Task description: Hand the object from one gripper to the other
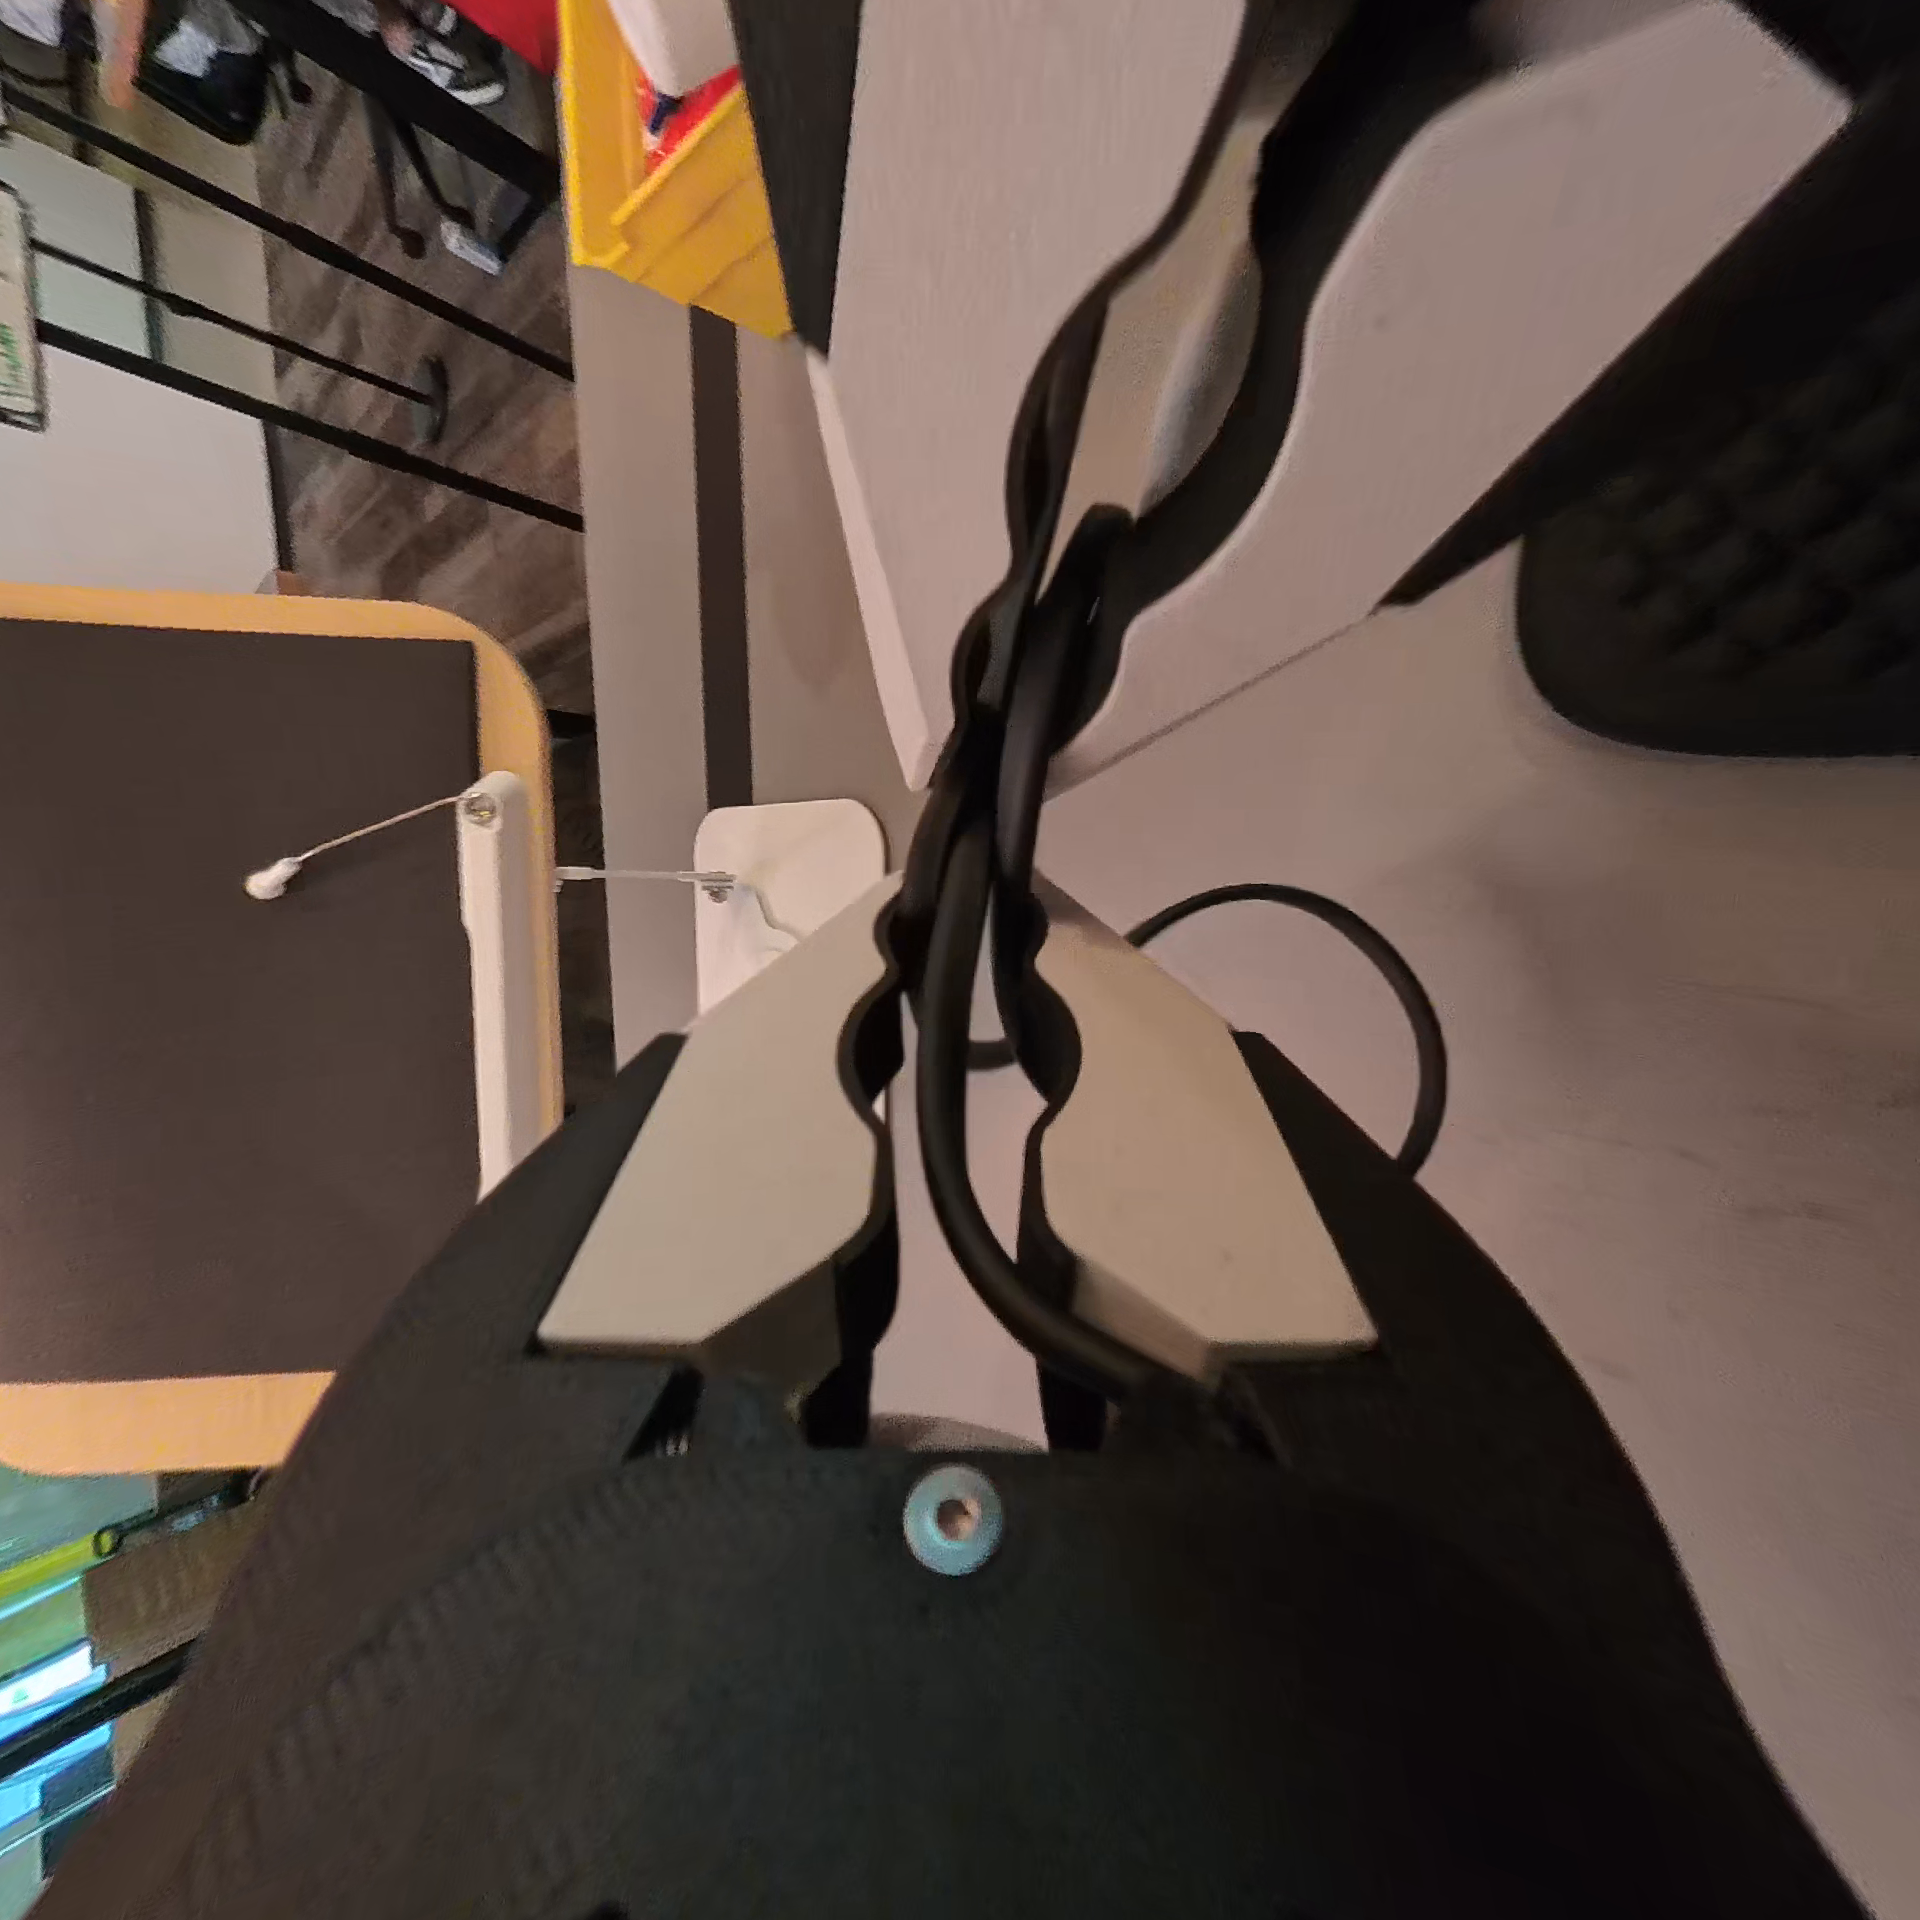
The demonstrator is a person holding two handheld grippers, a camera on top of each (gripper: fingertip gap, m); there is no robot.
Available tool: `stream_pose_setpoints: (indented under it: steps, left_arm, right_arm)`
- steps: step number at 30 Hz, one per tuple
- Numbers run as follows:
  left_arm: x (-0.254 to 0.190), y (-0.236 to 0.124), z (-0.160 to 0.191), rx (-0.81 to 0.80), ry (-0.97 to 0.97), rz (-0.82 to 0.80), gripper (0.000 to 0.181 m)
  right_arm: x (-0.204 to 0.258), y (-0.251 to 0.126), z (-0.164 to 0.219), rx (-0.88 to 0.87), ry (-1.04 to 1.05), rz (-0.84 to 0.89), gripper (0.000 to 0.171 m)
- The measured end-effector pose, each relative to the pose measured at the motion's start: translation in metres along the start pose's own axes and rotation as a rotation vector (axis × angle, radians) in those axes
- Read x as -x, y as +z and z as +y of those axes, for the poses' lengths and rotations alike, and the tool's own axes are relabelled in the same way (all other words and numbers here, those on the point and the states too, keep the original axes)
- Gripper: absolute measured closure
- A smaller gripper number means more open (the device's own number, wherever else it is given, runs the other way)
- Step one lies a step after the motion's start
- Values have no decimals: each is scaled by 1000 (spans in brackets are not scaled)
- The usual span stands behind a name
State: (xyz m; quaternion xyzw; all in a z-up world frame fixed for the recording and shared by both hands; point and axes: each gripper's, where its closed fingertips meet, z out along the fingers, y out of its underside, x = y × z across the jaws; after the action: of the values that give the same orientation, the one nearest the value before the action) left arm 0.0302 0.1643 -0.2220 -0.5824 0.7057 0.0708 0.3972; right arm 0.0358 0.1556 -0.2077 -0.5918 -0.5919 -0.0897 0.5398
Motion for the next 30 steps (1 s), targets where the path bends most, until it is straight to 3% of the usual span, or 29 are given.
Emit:
stream_pose_setpoints:
  steps: [7,14,19,20,30]
  left_arm:
    - [13,-21,4,-69,-107,-54,130]
    - [19,-38,12,-118,-166,-61,131]
    - [19,-58,17,-132,-203,-104,131]
    - [16,-60,19,-131,-223,-97,131]
    - [-26,-59,35,-279,-603,114,118]
  right_arm:
    - [-10,-10,-14,-176,316,-56,168]
    - [-11,-11,-4,-179,394,-56,168]
    - [-21,-15,-5,-254,565,-74,162]
    - [-24,-16,-5,-271,596,-76,168]
    - [-42,-32,-25,-499,858,-139,168]
